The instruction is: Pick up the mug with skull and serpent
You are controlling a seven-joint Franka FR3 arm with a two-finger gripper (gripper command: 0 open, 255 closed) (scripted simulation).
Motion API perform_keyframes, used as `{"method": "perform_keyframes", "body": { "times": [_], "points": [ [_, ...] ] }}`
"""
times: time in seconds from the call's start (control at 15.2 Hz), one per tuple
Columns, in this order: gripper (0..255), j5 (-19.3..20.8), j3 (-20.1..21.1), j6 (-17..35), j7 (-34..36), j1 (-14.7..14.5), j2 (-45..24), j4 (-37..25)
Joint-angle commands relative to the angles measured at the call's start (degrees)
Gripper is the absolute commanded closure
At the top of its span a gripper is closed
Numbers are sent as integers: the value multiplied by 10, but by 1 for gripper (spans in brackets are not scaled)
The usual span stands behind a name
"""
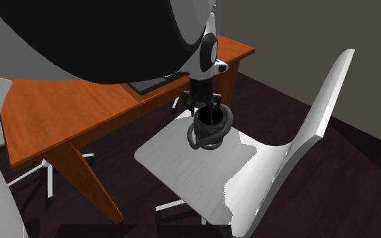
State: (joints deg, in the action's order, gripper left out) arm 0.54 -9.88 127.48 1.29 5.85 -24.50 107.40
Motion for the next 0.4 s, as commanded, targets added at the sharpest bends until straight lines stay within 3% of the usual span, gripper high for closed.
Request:
{"method": "perform_keyframes", "body": {
  "times": [0.0,0.33],
  "points": [
    [255,2,-1,-13,0,-1,10,-5],
    [255,4,-2,-33,0,-2,23,-11]
  ]
}}
